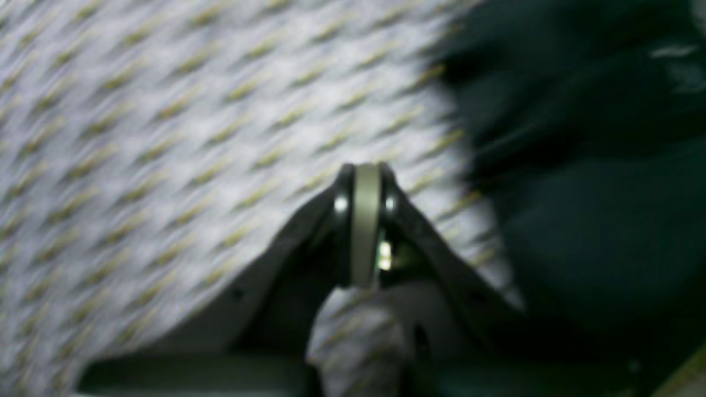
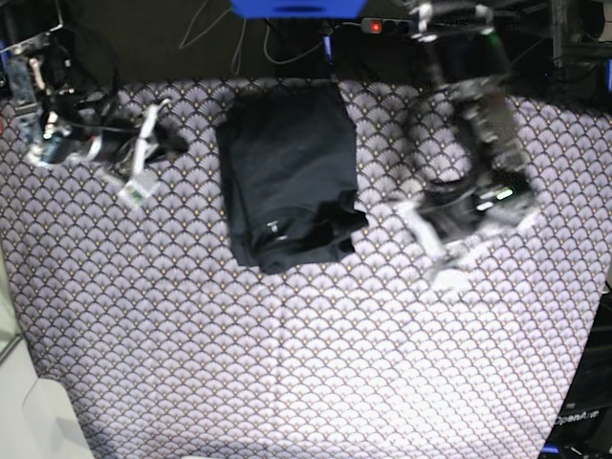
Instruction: Fold the T-shirt properly
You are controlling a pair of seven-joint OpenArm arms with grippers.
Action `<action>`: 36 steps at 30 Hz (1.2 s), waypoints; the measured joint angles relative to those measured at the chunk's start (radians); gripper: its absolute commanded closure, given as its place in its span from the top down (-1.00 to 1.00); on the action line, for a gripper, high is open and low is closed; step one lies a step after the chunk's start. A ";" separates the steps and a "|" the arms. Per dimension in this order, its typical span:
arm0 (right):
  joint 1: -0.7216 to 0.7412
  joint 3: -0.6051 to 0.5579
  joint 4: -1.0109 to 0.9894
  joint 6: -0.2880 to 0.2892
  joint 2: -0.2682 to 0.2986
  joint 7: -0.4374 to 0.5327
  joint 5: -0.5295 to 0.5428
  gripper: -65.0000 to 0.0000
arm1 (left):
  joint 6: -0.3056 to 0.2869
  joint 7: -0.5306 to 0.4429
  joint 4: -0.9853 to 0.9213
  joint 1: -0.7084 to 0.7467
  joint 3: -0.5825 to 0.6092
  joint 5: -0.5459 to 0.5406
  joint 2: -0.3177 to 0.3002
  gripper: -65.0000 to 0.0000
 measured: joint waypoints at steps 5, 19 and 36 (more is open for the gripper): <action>-0.095 0.089 0.045 0.000 -0.001 -0.005 -0.015 -1.00 | -0.005 0.016 0.093 0.145 -0.088 -0.008 -0.114 -1.00; -0.227 0.203 0.147 0.000 -0.028 0.009 -0.003 -1.00 | -0.003 0.024 0.244 0.222 0.157 -0.012 -0.047 -1.00; -0.324 0.262 0.143 0.000 -0.033 0.005 -0.009 -1.00 | 0.003 -0.146 -0.154 -0.034 0.231 -0.003 0.081 -1.00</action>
